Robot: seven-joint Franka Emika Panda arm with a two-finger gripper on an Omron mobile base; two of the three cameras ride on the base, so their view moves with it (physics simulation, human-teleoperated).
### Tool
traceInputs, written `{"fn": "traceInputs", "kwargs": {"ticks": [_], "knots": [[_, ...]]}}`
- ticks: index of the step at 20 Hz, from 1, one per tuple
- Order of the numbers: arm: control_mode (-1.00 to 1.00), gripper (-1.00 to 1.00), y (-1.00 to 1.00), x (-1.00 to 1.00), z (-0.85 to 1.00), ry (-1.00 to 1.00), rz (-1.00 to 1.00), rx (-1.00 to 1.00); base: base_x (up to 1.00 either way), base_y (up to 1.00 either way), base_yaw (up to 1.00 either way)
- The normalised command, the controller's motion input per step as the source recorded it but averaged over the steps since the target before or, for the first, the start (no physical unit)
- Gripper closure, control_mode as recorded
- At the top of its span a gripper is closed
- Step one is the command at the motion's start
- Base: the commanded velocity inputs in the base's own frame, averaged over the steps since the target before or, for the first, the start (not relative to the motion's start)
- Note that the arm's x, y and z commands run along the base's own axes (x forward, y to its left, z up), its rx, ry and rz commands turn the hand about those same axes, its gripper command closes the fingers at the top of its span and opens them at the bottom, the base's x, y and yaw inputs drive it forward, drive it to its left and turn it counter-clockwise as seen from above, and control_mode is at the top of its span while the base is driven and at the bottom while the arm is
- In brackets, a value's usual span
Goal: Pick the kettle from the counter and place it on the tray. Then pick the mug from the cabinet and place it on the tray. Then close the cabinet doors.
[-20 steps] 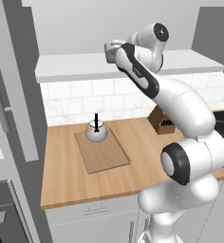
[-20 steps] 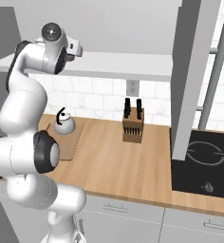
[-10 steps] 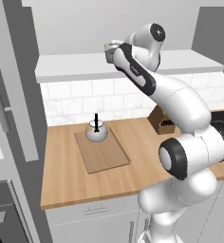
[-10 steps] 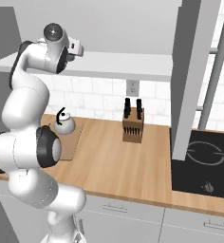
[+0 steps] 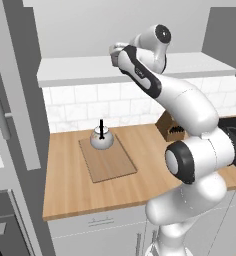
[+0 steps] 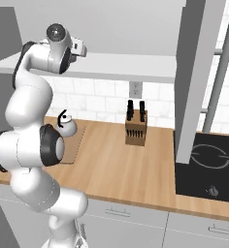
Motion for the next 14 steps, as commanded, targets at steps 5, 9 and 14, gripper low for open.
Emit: {"fn": "traceInputs", "kwargs": {"ticks": [5,9,14], "knots": [[-1.0,-1.0,0.02,0.15,-0.04,0.0,0.0,-0.01,0.0,0.0,0.0],[-1.0,-1.0,0.04,0.2,-0.05,0.0,0.0,0.0,0.0,0.0,0.0],[-1.0,-1.0,0.0,0.06,0.0,0.0,0.0,0.0,0.0,0.0,0.0]]}}
